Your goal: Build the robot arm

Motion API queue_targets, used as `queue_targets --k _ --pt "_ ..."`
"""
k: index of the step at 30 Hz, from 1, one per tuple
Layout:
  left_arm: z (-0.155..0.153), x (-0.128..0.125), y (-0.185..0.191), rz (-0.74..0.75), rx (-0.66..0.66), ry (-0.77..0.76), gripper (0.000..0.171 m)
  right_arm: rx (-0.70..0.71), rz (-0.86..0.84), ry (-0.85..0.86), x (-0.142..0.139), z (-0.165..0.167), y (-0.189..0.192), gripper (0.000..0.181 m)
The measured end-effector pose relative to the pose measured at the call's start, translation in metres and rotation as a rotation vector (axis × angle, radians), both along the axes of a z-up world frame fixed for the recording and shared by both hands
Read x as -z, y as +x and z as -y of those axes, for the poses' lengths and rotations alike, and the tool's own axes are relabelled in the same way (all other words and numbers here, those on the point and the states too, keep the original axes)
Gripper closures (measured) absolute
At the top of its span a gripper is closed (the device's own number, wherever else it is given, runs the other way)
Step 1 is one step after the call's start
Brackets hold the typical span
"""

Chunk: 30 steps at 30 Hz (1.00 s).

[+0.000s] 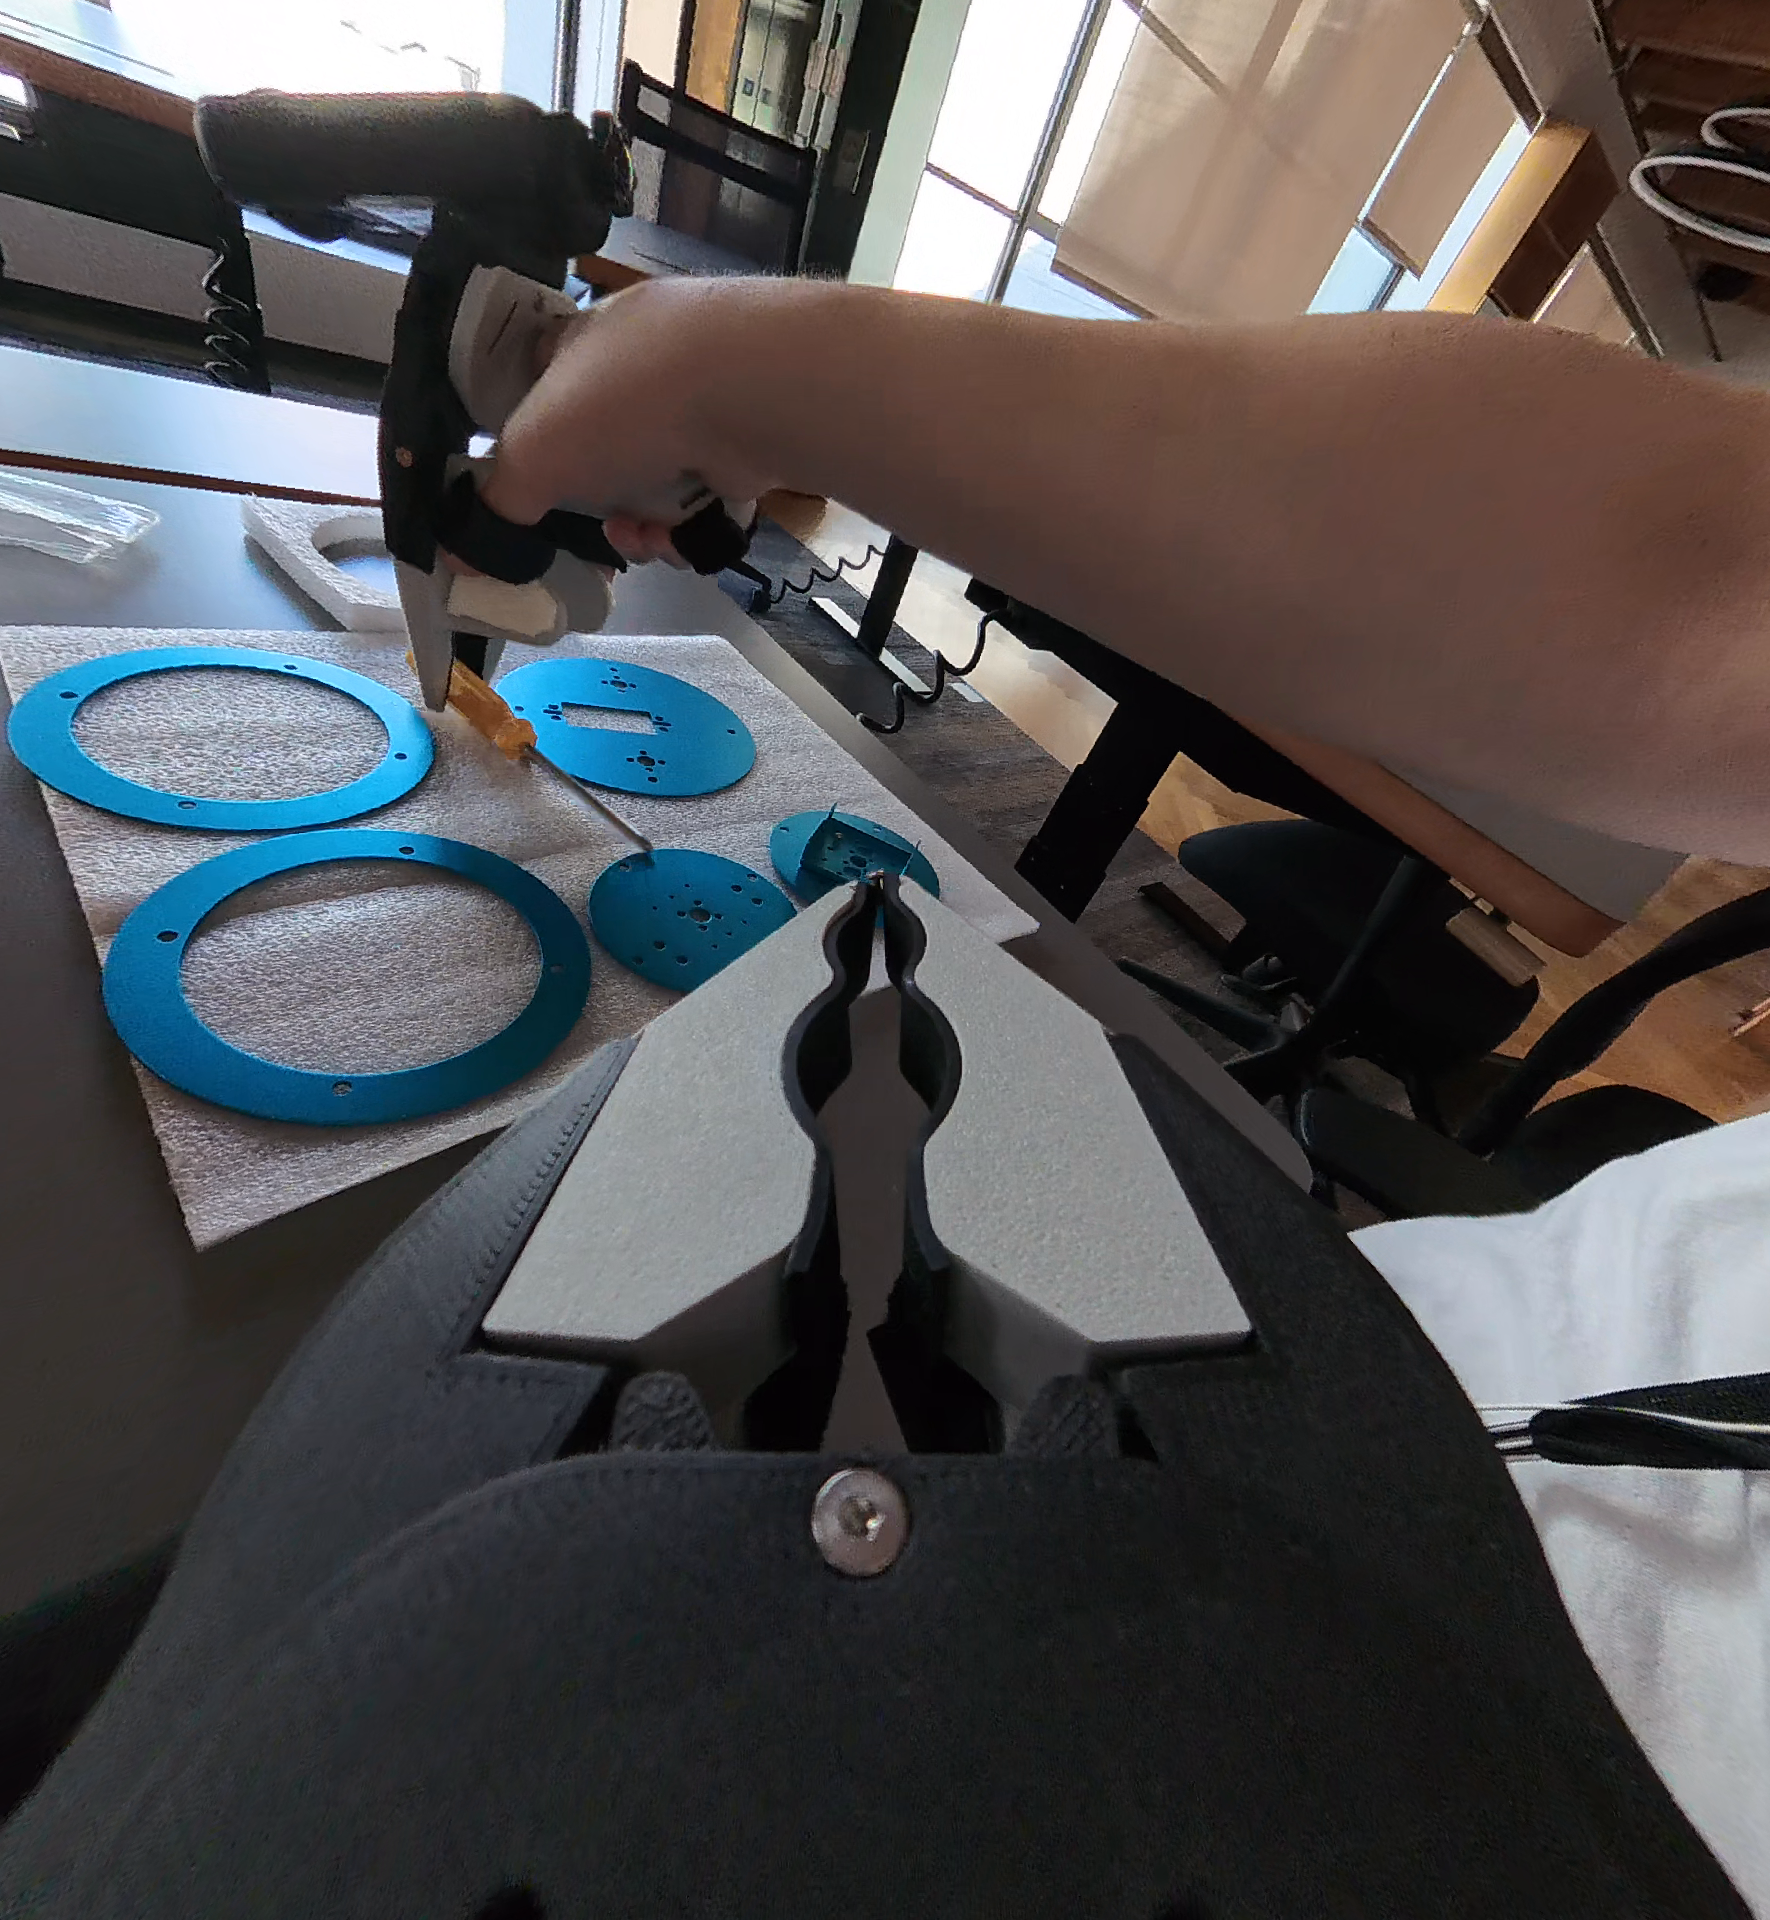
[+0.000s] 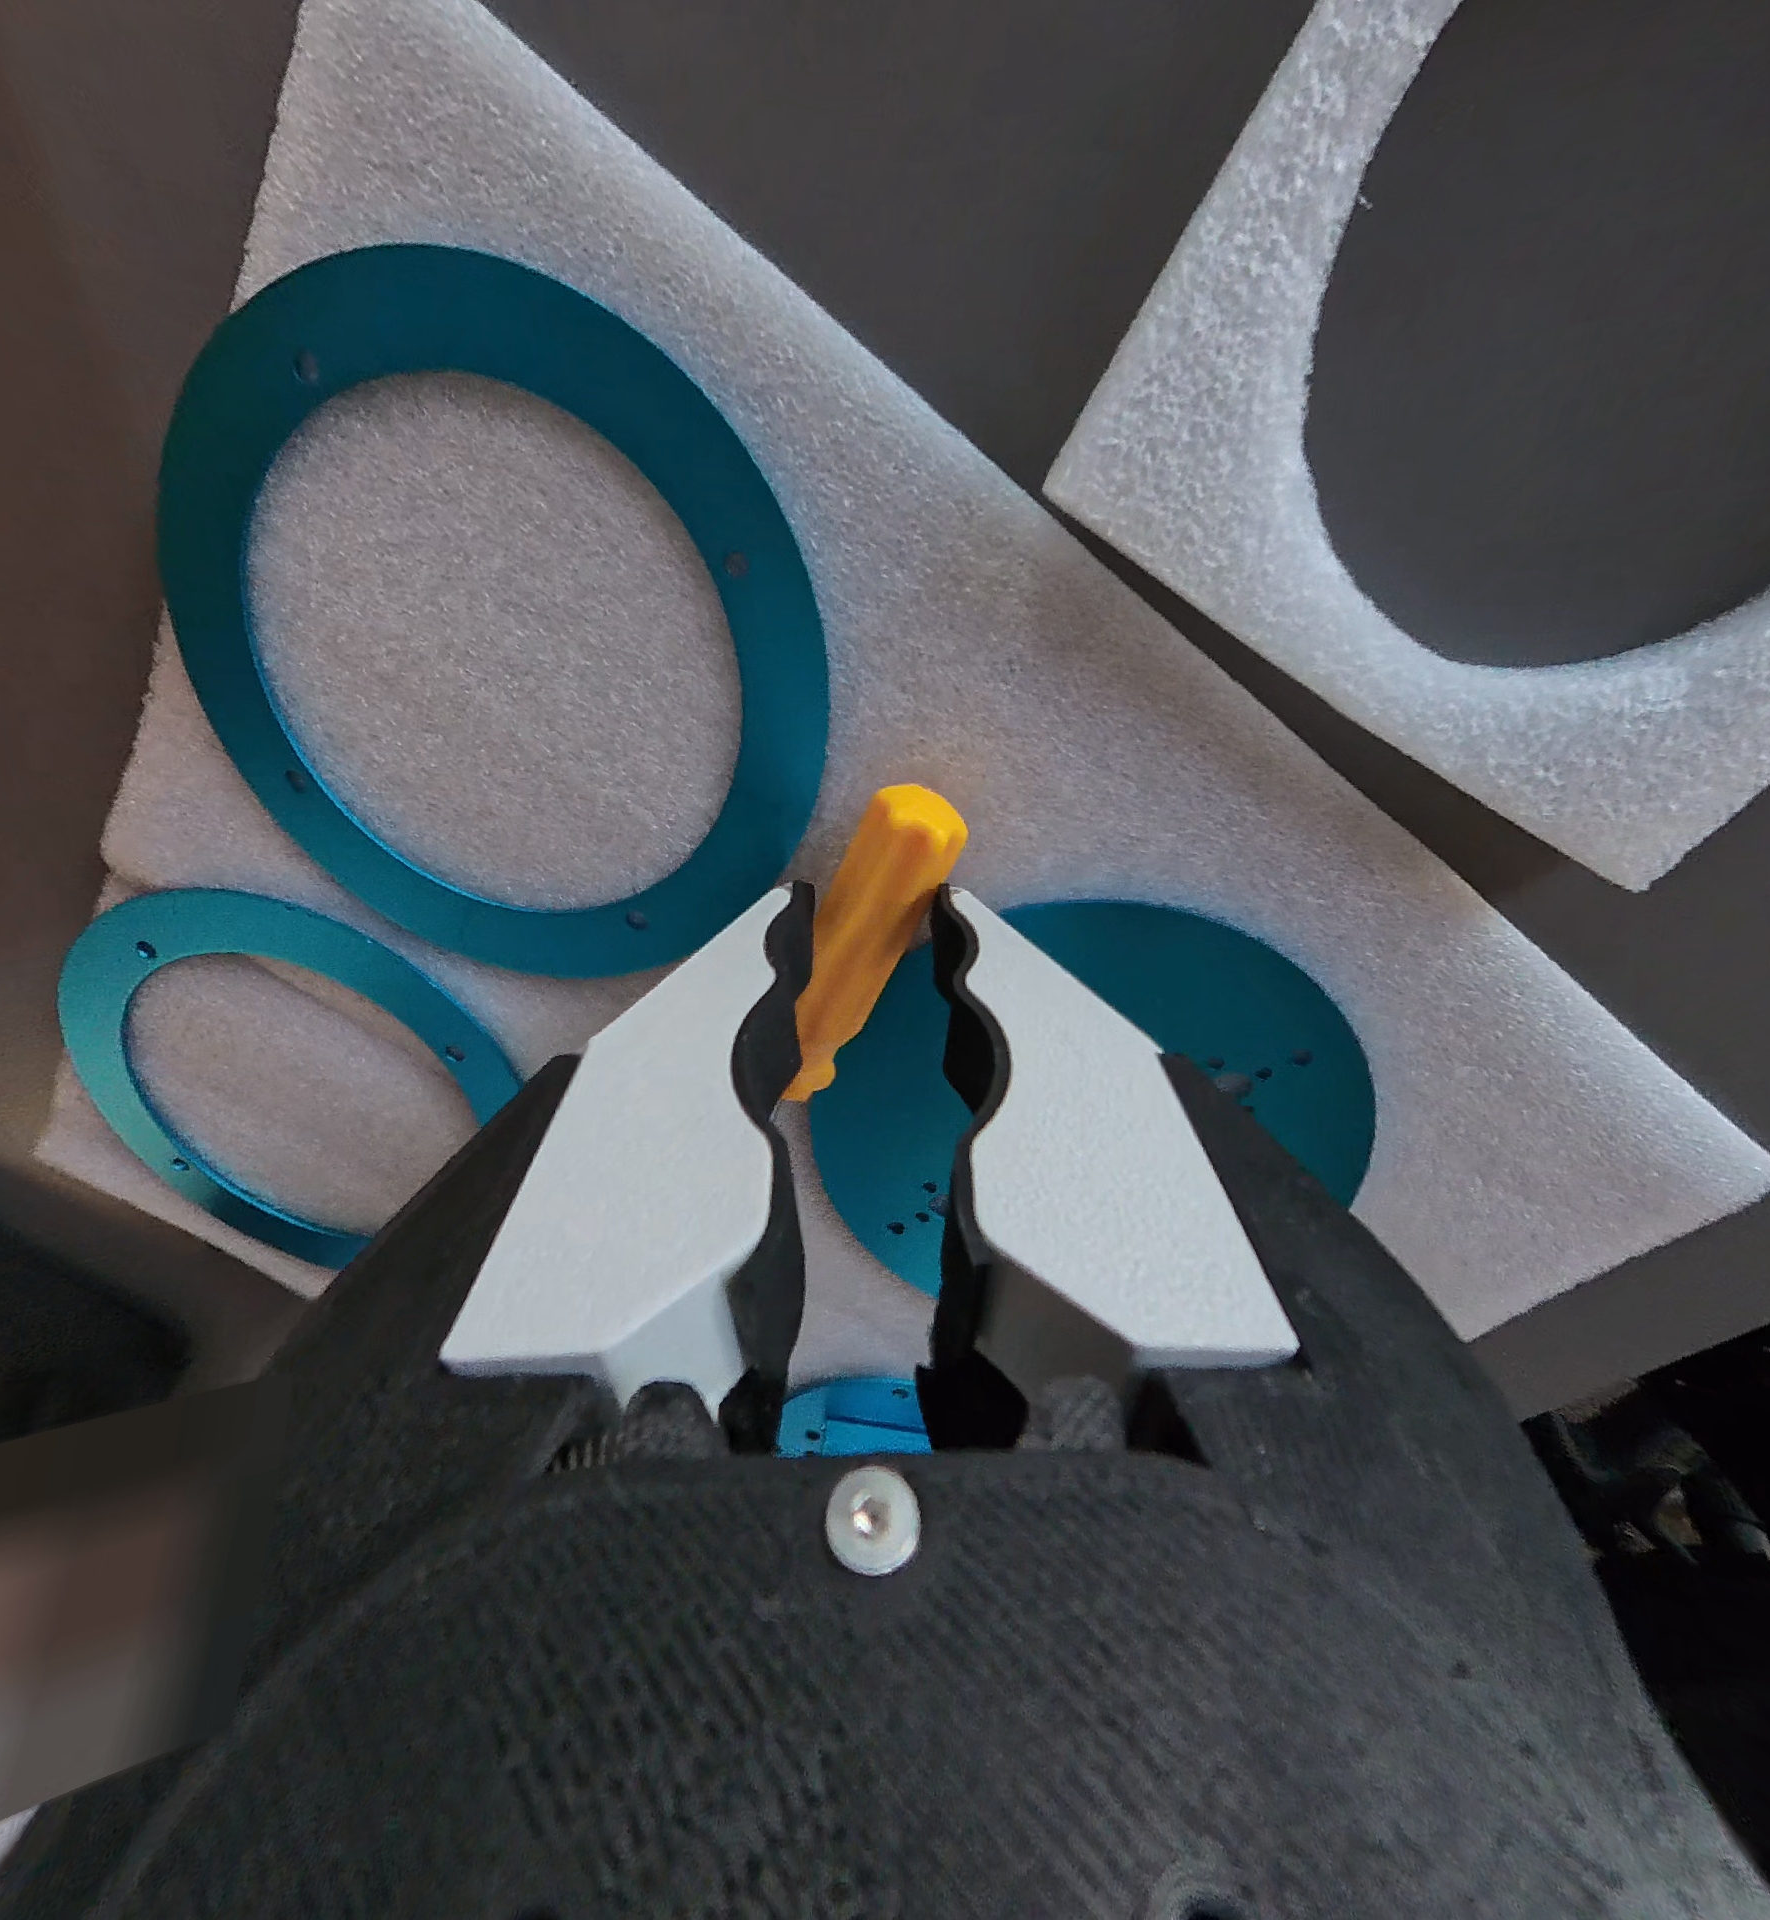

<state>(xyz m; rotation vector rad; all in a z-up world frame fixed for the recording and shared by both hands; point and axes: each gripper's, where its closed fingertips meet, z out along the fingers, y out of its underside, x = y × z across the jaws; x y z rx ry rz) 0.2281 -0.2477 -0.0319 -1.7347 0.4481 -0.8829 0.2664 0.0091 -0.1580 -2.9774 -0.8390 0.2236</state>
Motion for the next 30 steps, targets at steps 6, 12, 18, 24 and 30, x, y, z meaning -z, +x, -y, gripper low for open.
queue_targets --k 6,12,18,24,30 --pt "0.003 -0.003 0.005 -0.023 0.001 -0.001 0.171 0.081 -0.289 0.029 -0.049 -0.010 -0.010 0.164" --pt "-0.001 0.001 0.017 -0.039 0.012 0.007 0.171 -0.041 -0.857 0.201 -0.153 -0.004 -0.020 0.165" --pt "-0.011 0.000 0.024 -0.199 -0.020 0.154 0.171 -0.310 -1.411 0.372 -0.254 0.069 0.007 0.165" --pt "-0.001 -0.032 0.042 -0.303 -0.020 0.258 0.171 -0.593 -1.614 0.378 -0.312 0.173 0.022 0.165" --pt "0.022 -0.072 0.065 -0.334 0.014 0.374 0.171 -0.839 -1.481 0.463 -0.339 0.237 0.035 0.165"
